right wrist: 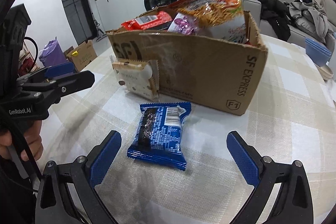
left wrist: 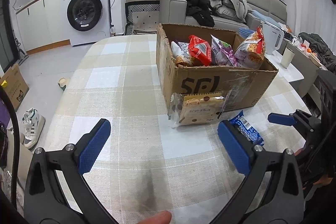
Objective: Organize snacks
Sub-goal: 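Move both open tools toward the blue cookie pack on the table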
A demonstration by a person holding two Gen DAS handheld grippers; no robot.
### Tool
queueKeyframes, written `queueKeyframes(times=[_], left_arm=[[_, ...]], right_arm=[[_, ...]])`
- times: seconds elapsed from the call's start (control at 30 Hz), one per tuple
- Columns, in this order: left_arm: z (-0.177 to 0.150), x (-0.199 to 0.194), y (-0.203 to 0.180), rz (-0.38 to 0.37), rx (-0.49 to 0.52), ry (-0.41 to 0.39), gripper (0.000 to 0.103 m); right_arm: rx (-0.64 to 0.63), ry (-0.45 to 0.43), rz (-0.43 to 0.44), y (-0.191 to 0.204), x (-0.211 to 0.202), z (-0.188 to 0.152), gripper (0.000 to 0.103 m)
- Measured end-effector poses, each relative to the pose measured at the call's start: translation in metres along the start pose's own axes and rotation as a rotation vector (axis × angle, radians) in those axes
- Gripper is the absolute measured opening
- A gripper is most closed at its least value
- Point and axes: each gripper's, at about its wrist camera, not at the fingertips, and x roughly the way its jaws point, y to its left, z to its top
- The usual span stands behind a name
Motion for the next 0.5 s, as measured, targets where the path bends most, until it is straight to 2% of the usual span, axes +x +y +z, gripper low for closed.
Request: queueKeyframes(times=[0.5], left_arm=[[-0.001, 0.012, 0.005, 0.009, -0.007, 0.016, 0.102]], right_arm=[[0.096, 0.024, -0.027, -0.007, 0.018, -0.004, 0.102]])
